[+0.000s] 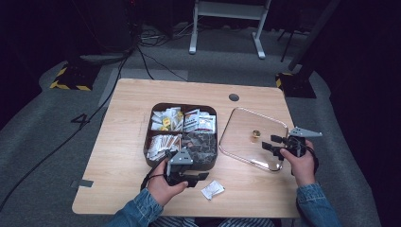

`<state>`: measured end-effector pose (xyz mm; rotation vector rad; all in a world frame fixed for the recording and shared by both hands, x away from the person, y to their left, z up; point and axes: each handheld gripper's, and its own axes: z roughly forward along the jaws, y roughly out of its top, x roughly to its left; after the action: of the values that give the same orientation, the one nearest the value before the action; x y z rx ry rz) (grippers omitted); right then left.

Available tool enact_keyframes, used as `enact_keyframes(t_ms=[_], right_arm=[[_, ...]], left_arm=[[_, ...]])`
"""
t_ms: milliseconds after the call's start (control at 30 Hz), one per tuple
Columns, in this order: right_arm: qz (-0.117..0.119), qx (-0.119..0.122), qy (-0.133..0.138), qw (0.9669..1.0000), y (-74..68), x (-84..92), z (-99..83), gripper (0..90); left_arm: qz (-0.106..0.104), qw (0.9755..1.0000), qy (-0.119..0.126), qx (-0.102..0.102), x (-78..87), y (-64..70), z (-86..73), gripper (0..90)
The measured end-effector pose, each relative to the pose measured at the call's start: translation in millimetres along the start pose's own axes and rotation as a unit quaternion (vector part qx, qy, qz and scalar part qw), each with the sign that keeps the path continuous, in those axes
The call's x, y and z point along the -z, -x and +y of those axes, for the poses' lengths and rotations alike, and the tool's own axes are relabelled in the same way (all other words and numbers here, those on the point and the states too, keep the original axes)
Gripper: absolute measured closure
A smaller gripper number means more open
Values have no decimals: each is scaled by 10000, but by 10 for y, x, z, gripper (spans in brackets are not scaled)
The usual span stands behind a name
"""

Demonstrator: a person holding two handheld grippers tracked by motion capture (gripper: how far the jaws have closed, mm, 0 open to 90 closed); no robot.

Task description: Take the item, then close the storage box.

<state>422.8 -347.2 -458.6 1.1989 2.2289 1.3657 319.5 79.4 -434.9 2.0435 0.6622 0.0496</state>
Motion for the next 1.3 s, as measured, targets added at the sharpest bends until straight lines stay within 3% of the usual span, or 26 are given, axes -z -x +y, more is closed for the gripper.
enact_keyframes(t_ms=[300,400,533,767,933,1067,1167,1300], right_arm=[[-160,145,-12,9998,-8,-149,121,334],[-339,191,-100,9992,15,-226,152,332],[-460,184,-139,9987,47,-314,184,330],[-593,192,-243,9978,102,-447,210,324],[-689,219,-318,9969,139,-515,209,315],[-724,174,-338,9967,171,-579,179,296],[-765,239,-402,9960,180,-640,156,289],[-835,316,-506,9947,178,-708,129,300]], left_arm=[[432,9986,250,185,275,-49,-92,553],[577,9976,297,255,370,-63,-126,553],[889,9941,457,415,541,-112,-178,537],[1456,9852,612,663,811,-230,-270,498],[1939,9754,676,803,980,-353,-348,456],[2426,9639,626,902,1066,-486,-437,400],[2583,9571,666,1129,1143,-588,-511,381],[2851,9480,638,1259,1208,-700,-590,363]])
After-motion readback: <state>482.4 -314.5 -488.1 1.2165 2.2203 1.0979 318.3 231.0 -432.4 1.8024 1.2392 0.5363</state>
